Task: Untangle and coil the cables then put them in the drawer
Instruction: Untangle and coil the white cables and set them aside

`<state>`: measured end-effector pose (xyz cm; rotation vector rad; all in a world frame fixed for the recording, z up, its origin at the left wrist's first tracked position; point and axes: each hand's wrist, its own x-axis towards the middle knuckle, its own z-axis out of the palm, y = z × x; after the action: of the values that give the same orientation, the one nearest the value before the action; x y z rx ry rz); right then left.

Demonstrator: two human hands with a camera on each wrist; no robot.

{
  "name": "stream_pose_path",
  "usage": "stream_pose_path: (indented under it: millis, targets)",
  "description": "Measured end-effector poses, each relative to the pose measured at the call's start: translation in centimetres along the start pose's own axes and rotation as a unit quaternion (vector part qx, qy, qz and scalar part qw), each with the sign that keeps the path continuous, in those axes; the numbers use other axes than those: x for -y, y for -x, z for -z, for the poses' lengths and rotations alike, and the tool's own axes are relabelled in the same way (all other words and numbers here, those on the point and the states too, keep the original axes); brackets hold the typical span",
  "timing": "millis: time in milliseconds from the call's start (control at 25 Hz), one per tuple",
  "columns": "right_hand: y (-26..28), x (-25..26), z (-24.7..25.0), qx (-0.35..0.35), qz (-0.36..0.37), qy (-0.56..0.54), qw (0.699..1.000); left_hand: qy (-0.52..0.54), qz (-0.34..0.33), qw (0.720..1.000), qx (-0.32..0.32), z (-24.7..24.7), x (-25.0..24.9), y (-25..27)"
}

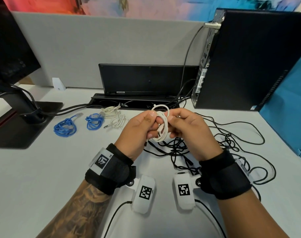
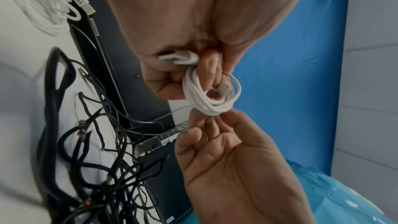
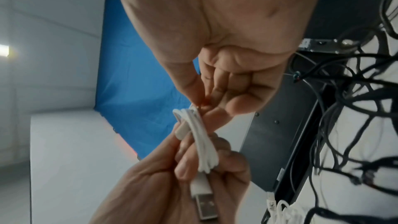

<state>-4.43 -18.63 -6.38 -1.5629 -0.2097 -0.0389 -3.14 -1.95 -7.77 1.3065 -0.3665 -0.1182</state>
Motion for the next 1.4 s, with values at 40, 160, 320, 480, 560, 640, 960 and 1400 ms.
stream_pose_path:
  millis: [40, 160, 320, 480, 560, 640, 960, 1400]
  targets:
    - [0.0, 0.0, 0.1, 0.012, 0.001, -0.001, 1.0, -0.018, -0.009, 1.0, -0.004, -0.1, 0.0, 0.0]
    - [0.2, -0.1, 0.2, 0.098, 0.018, -0.013, 0.995, -0.06, -0.024, 0.997, -0.037, -0.4, -0.2, 0.1]
    - [0.5, -0.1, -0.9, 0.061, 0.032, -0.021, 0.997, -0.132, -0.037, 0.99, -0.033, -0.8, -0.2, 0.4]
    - [0.6, 0.4, -0.9, 0.021, 0.022, -0.032, 0.999, -0.081, -0.01, 0.996, 0.026, -1.0, -0.3, 0.6]
    - [0.5, 0.2, -0.7, 0.031, 0.011, -0.02, 0.999, -0.118, -0.028, 0.992, 0.037, -0.5, -0.2, 0.5]
    - [0.3, 0.0, -0.3, 0.035, 0.012, 0.007, 0.999, -0.159, -0.048, 0.986, 0.03, -0.3, -0.1, 0.5]
    - [0.5, 0.2, 0.3, 0.005, 0.173, 0.116, 0.978, -0.176, -0.032, 0.984, 0.023, 0.1, -0.5, 0.4]
    - [0.2, -0.2, 0.6, -0.015, 0.107, 0.129, 0.986, -0.138, 0.015, 0.99, 0.032, -0.8, 0.1, 0.4]
